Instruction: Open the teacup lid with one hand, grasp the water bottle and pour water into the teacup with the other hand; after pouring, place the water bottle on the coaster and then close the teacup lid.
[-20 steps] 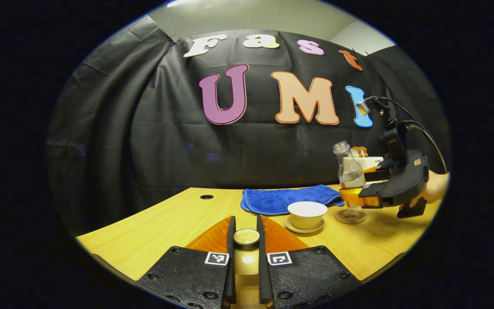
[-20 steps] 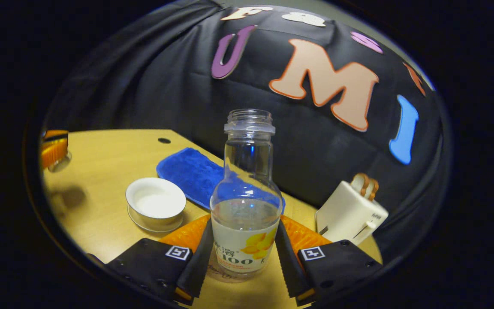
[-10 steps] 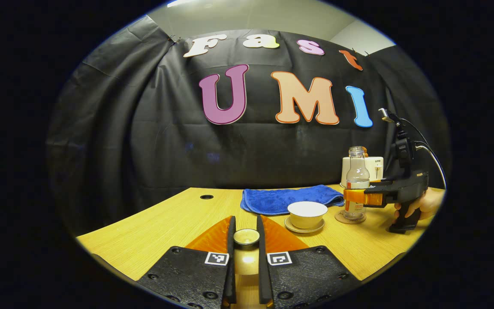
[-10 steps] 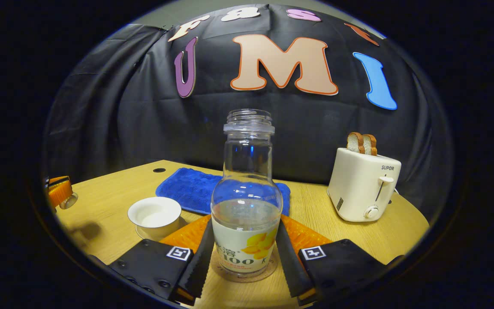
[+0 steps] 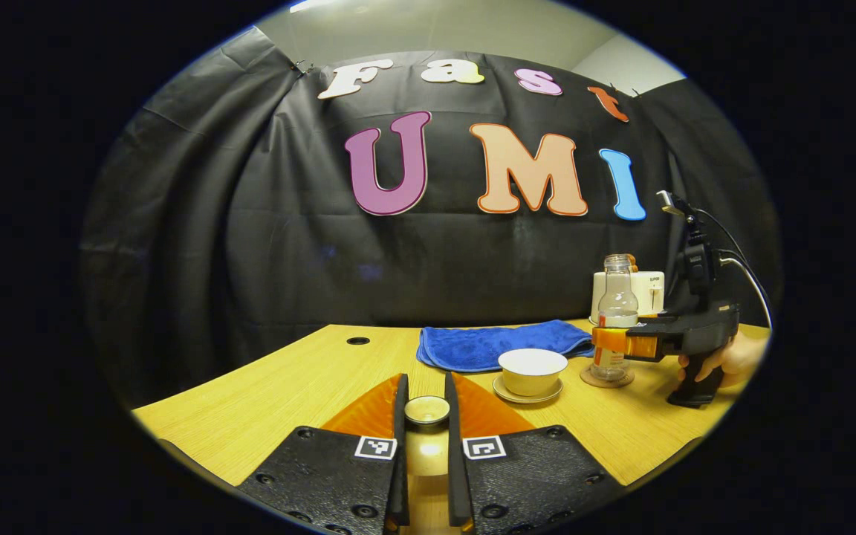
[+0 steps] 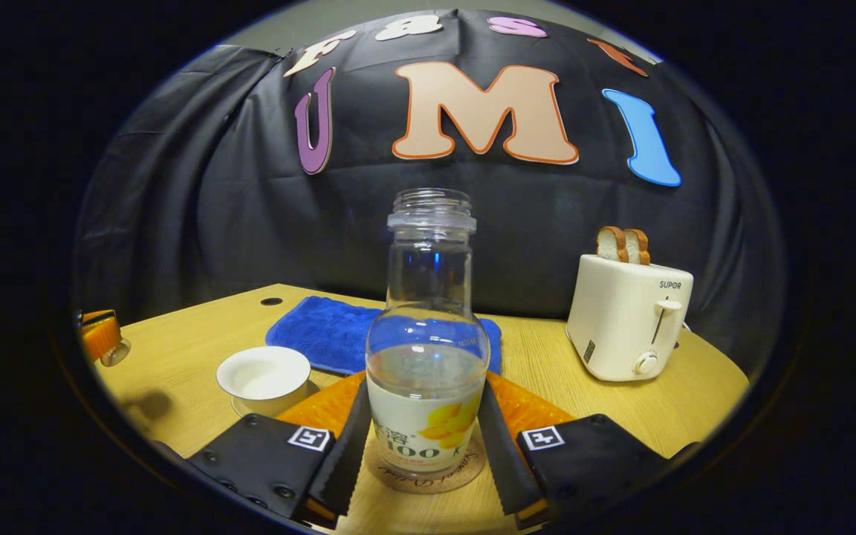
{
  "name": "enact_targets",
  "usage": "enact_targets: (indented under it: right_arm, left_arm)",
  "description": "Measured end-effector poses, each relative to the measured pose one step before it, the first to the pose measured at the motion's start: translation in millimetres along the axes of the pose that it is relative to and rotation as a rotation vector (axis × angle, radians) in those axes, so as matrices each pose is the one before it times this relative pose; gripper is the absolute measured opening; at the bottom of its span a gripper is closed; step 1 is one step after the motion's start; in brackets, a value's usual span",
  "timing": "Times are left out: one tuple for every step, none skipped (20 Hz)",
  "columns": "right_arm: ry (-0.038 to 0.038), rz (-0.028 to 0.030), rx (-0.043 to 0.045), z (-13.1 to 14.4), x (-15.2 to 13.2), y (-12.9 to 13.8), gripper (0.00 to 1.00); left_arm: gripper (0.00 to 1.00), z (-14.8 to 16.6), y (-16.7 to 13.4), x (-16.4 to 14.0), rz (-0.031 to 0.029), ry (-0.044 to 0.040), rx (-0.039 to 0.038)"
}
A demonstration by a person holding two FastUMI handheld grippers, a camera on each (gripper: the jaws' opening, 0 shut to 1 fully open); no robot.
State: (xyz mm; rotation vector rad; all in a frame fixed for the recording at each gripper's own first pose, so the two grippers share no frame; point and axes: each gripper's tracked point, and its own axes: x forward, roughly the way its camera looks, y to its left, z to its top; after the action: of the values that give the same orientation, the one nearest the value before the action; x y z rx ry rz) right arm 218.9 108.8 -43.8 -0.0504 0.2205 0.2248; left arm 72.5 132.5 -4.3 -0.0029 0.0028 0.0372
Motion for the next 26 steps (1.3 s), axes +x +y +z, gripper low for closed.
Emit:
enact_targets:
  right_arm:
    - [0.00142,-0.00009,0.00691,0.28,0.73,-0.28,0.78]
    - [0.00189,-0.00149,0.00768,-0.78,0.39,-0.89,0.78]
    - [0.00235,0.00207,0.00848,-0.27,1.08,0.88,0.77]
    - [0.00496,0.00170,0.01091,-0.49,-0.35,-0.71,0.79]
    - [0.00360,0.00059,0.00722,-1.15,-0.45,0.13,0.81]
    - [0.00020,-0.00180,-0.00151,0.55,-0.17,0.05,0.81]
    - [0.00355,-0.00370,-0.00300,-0.15,1.27,-1.21,0.82]
    - [0.00326,-0.00028,-0.00067,-0.26,1.12,-0.09,0.82]
    - [0.00533,-0.00482,0.00349,-1.39,-0.73,-0.56,0.83]
    - [0.00418,0.00043,0.00563,-1.42,-0.63,-0.53,0.81]
    - [0.00205,0.00140,0.00268,-0.38,-0.70,0.95,0.82]
    - [0.00135,-0.00059,-0.00001,0.62,-0.39,-0.26,0.82]
    - [0.00208,-0.00647,-0.00184,-1.46,0.27,-0.17,0.83]
    - [0.00396,-0.00705,0.00049,0.03,-0.81,-1.27,0.84]
    - [0.00796,-0.00828,0.00242,-2.11,-0.22,-1.79,0.86]
    - [0.00934,-0.00892,0.00341,-1.17,-0.95,-1.88,0.86]
    - [0.00971,-0.00642,0.00463,-2.51,-0.44,-1.47,0.94]
    - [0.00736,0.00104,0.00057,-1.44,1.26,-0.46,0.97]
    - [0.00815,0.00259,-0.00501,-1.65,-2.32,1.51,0.99]
    - [0.00623,0.00393,-0.00668,-0.22,-2.32,0.76,0.95]
    - [0.00920,0.00248,-0.00702,-2.90,-2.31,0.54,0.99]
    - [0.00950,-0.00092,-0.00366,-1.86,-1.81,-1.18,0.95]
    - [0.00368,-0.00046,0.00109,-1.66,-3.22,-0.14,0.95]
    - [-0.00828,0.00025,0.00329,1.05,-3.29,-0.88,0.95]
    - [-0.01112,0.00125,0.00133,0.90,-3.92,0.73,1.00]
    - [-0.01644,-0.00011,0.00058,2.52,-4.49,-1.53,1.00]
  left_arm:
    - [0.18,-0.40,-0.31,0.05,0.00006,0.00067,0.00023]
    - [0.18,0.14,0.30,-0.25,-0.00006,-0.00053,-0.00014]
    - [0.18,0.54,-0.09,0.03,0.00019,0.00061,0.00018]
    - [0.18,-0.03,-0.40,-0.88,-0.00018,-0.00030,-0.00016]
    - [0.18,-0.72,0.57,0.38,-0.00005,0.00032,0.00019]
    - [0.18,0.34,0.28,0.13,0.00002,-0.00031,-0.00010]
    - [0.18,0.26,-0.42,0.40,0.00011,0.00012,0.00016]
    - [0.18,0.73,-0.04,-0.20,0.00000,-0.00007,-0.00014]
    - [0.18,-0.95,-0.24,-0.28,-0.00012,0.00009,0.00016]
    - [0.18,-0.07,0.02,0.23,0.00005,0.00007,0.00003]
    - [0.18,0.44,0.55,-0.62,-0.00005,-0.00003,-0.00011]
    - [0.18,0.08,-0.26,0.83,0.00002,0.00012,0.00006]
    - [0.18,-0.23,-0.13,-0.13,-0.00012,-0.00006,-0.00012]
    - [0.18,-0.13,-0.50,-0.20,-0.00011,0.00035,-0.00003]
    - [0.18,-0.01,0.86,0.38,0.00004,-0.00009,-0.00002]
    - [0.18,-0.05,-0.23,-0.42,-0.00002,0.00026,0.00003]
    - [0.18,-0.50,-0.23,-0.58,-0.00021,0.00025,-0.00045]
    - [0.18,0.29,0.16,0.86,-0.00040,0.00032,-0.00032]
    - [0.18,-0.23,-0.16,-0.43,-0.00012,0.00040,-0.00049]
    - [0.18,-0.55,0.48,0.13,0.00008,0.00044,-0.00055]
    - [0.18,-0.06,0.06,0.25,0.00006,0.00022,0.00009]
    - [0.18,0.06,0.19,-0.13,0.00009,0.00000,0.00006]
    - [0.18,0.44,-0.33,0.16,0.00006,-0.00005,0.00003]
    - [0.18,-0.50,0.45,0.28,0.00008,-0.00010,-0.00001]
    - [0.18,0.08,-0.18,-0.02,-0.00001,0.00001,0.00004]
    - [0.18,0.43,-0.11,-1.11,-0.00004,0.00028,0.00004]
